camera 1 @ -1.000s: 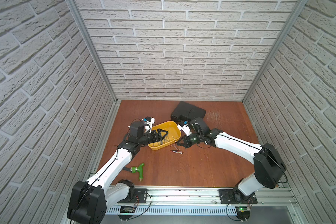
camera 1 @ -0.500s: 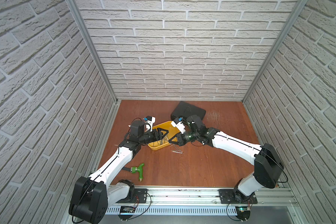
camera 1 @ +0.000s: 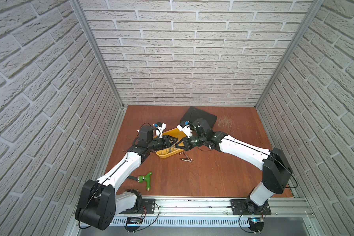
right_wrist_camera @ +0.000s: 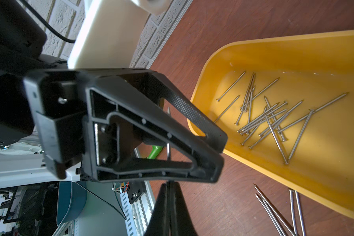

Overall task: Put the nails on the desktop into the storage box
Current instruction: Pick up the nail from the center of the board.

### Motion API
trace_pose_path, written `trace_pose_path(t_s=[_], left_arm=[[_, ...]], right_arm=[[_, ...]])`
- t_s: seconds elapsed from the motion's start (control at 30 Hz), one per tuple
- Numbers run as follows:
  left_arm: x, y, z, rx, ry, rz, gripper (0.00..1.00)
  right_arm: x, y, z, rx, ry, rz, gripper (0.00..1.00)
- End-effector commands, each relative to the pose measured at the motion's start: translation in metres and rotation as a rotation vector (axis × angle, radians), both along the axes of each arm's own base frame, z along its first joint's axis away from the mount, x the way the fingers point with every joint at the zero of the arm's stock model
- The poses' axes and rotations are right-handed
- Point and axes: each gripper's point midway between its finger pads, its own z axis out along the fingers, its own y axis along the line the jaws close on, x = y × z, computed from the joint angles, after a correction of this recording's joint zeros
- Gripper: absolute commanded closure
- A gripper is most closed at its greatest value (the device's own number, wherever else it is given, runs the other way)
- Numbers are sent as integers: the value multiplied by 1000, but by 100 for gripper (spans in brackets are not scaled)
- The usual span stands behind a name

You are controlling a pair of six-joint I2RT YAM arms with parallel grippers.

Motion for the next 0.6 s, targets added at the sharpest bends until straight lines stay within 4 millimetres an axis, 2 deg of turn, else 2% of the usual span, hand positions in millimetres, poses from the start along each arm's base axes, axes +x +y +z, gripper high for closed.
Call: trace_pose_path(t_s=[0.0,0.07,0.13,0.17,0.23,0.37,0.43,0.5,0.57], left_arm=[[4,-4,14,-15,-41,-20,83],[4,-4,11,-8,-31,-20,100],[4,-4,10,-3,-27,-20,100],[5,-4,10,0,-25,-20,100],[5,-3,8,14,-23,-22,100],[7,4,0,80,-12,-3,100],[10,11,-5,129,0,16,100],[15,20,-12,190,16,46,100],[22,29,-20,248,31,72,100]], right_arm=[[3,7,12,13,-51,11,98],[4,6,12,3,-62,5,98],[5,4,13,-17,-84,-1,96],[6,1,15,-31,-104,-4,91],[7,-6,20,-66,-170,-14,72],[8,-24,39,-123,-351,-27,42],[12,-37,44,-173,-405,-62,0],[25,-56,43,-244,-379,-186,1],[25,-63,38,-267,-301,-187,1]])
